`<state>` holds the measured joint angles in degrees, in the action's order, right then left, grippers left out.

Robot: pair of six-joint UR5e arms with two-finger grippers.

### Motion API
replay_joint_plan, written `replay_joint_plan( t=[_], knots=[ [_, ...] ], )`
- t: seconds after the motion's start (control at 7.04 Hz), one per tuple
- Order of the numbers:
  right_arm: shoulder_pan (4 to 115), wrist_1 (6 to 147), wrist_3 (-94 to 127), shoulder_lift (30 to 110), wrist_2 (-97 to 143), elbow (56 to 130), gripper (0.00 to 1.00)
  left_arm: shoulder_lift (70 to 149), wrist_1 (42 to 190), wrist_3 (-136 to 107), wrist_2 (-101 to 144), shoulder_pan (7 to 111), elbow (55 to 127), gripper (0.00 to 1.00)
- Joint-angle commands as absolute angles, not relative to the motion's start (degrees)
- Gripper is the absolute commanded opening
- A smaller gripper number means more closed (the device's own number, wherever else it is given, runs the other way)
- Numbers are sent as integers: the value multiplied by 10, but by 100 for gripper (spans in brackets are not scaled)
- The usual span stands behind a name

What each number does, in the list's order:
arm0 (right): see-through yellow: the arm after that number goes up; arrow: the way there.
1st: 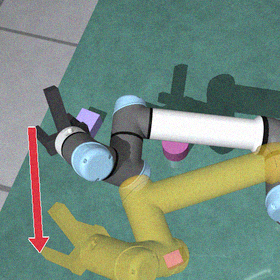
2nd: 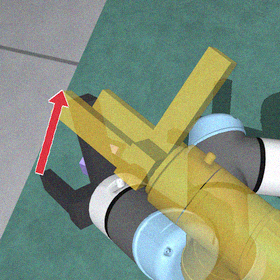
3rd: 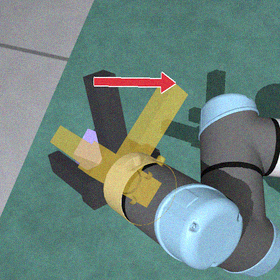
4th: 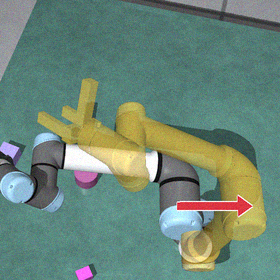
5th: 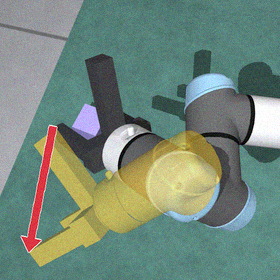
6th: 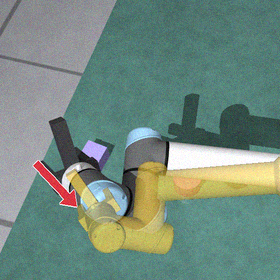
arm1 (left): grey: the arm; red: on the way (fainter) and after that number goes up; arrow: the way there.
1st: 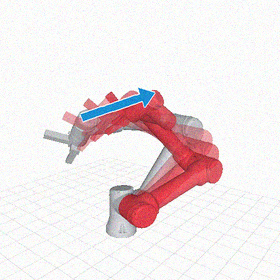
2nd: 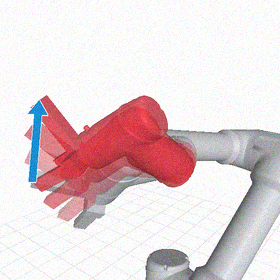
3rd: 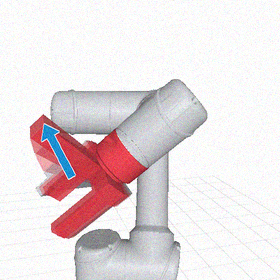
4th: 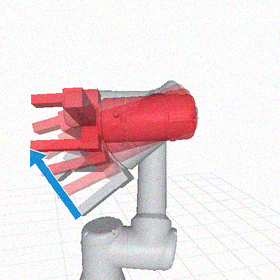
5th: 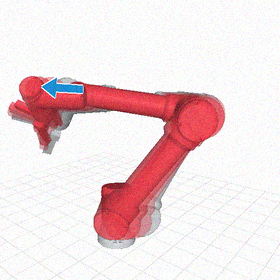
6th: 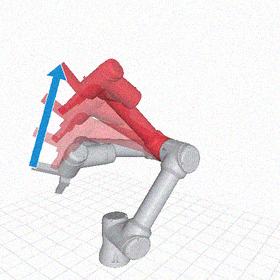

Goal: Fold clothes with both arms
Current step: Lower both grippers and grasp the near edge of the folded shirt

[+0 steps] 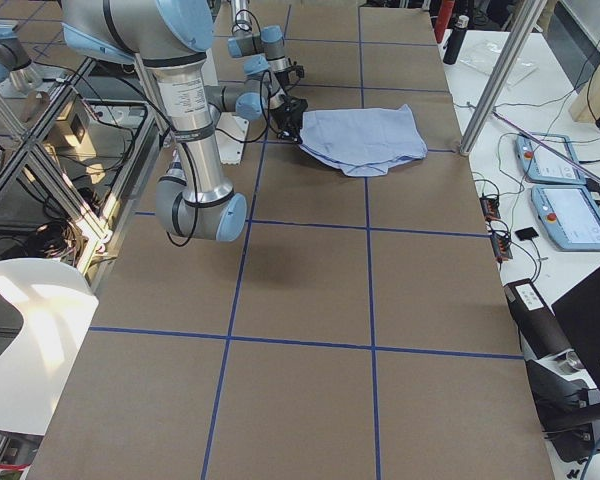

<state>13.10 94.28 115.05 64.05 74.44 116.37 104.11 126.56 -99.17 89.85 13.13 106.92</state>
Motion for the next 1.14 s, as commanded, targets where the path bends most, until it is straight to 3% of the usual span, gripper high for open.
replay_joint_plan(
  t=[0.0, 0.28, 0.71, 0.99],
  knots=[
    [131, 943, 1150, 641, 744, 1164, 0, 1040, 1266, -992, 899, 130, 1066, 50],
    [131, 943, 1150, 641, 744, 1164, 0, 1039, 1266, -992, 900, 128, 1065, 0],
    [132, 943, 1151, 646, 744, 1165, 0, 1038, 1266, -992, 901, 130, 1086, 0],
    [107, 960, 1152, 675, 742, 1244, 0, 1011, 1262, -992, 904, 130, 1176, 0]
  ],
)
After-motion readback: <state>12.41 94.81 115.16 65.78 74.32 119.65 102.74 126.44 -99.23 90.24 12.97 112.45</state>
